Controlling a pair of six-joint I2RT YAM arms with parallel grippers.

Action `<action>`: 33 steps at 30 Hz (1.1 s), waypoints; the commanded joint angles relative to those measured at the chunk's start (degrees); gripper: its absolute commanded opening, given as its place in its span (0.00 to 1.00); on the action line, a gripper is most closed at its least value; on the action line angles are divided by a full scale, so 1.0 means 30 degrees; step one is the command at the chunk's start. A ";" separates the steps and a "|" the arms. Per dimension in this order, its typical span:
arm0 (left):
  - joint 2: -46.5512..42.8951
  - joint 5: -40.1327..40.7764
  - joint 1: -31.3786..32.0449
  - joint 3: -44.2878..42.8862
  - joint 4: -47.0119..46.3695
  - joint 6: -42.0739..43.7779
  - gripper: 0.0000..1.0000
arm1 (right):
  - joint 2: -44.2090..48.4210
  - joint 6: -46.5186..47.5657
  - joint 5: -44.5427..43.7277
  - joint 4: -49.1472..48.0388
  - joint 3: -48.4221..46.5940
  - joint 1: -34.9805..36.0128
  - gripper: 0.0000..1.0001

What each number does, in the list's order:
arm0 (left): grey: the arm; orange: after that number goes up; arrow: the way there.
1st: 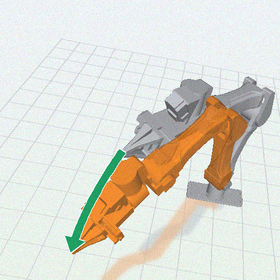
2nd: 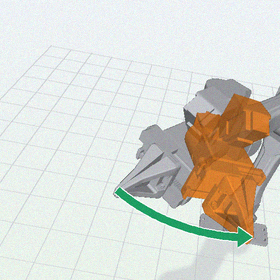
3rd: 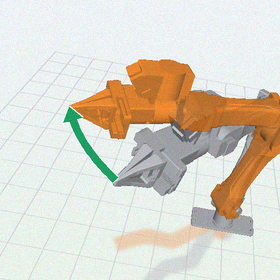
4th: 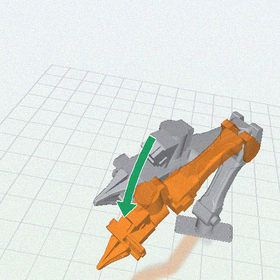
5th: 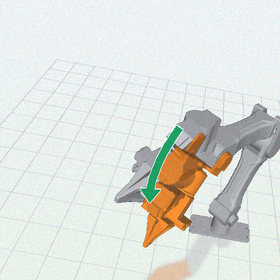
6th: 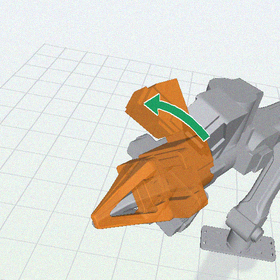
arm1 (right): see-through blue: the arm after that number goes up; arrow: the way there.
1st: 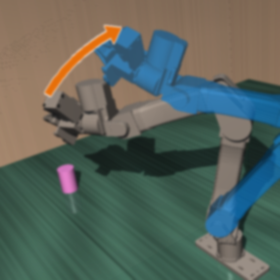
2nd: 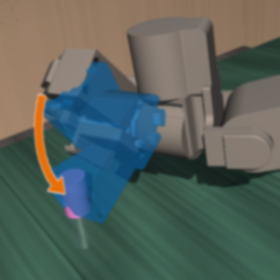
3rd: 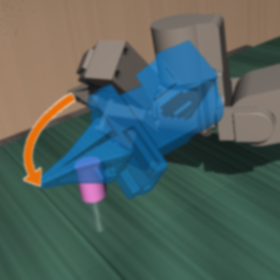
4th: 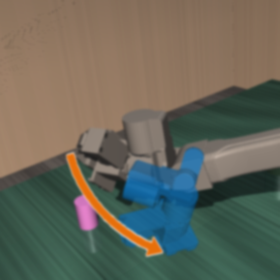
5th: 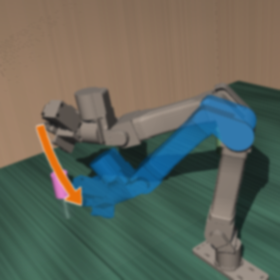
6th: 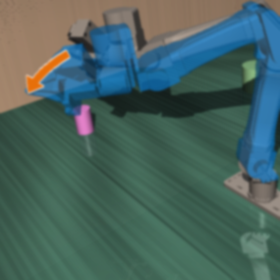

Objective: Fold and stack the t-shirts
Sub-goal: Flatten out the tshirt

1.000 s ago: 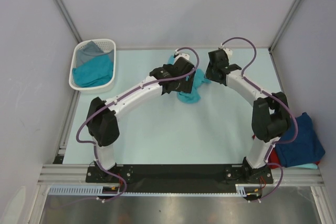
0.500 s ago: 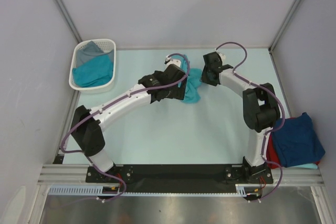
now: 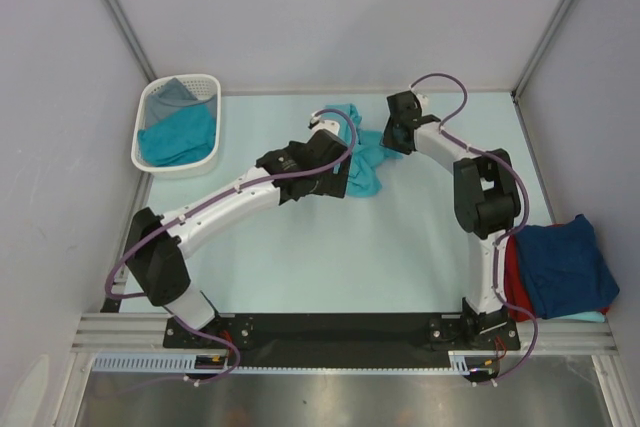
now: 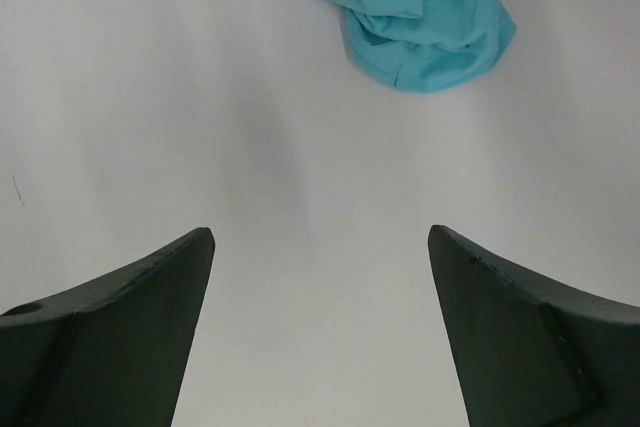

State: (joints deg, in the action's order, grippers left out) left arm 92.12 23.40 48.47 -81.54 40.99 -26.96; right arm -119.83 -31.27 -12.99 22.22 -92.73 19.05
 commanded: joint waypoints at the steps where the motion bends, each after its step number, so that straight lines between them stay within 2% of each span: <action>1: -0.0910 0.0404 0.0104 0.0284 -0.0129 -0.0359 0.94 | -0.0720 0.0052 -0.0005 -0.0052 -0.0790 -0.0168 0.43; 17: -0.0471 0.0257 0.0133 0.0285 -0.0012 -0.0476 0.94 | -0.1218 0.0197 0.1049 -0.0492 -0.1433 0.0037 0.43; 20: -0.0412 0.0257 0.0162 0.0255 -0.0041 -0.0505 0.94 | -0.1569 0.0198 0.1254 -0.0259 -0.1931 0.0154 0.40; 23: -0.0500 0.0345 0.0192 0.0343 0.0017 -0.0534 0.94 | -0.1804 0.0227 0.1372 -0.0199 -0.1962 0.0184 0.32; 33: -0.0354 0.0258 0.0192 0.0461 0.0047 -0.0652 0.94 | -0.2068 0.0343 0.1548 -0.0141 -0.2020 0.0155 0.33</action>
State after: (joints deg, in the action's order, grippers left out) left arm 91.92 23.77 48.73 -80.36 41.25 -27.59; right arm -125.73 -31.03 -8.62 22.06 -96.82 19.33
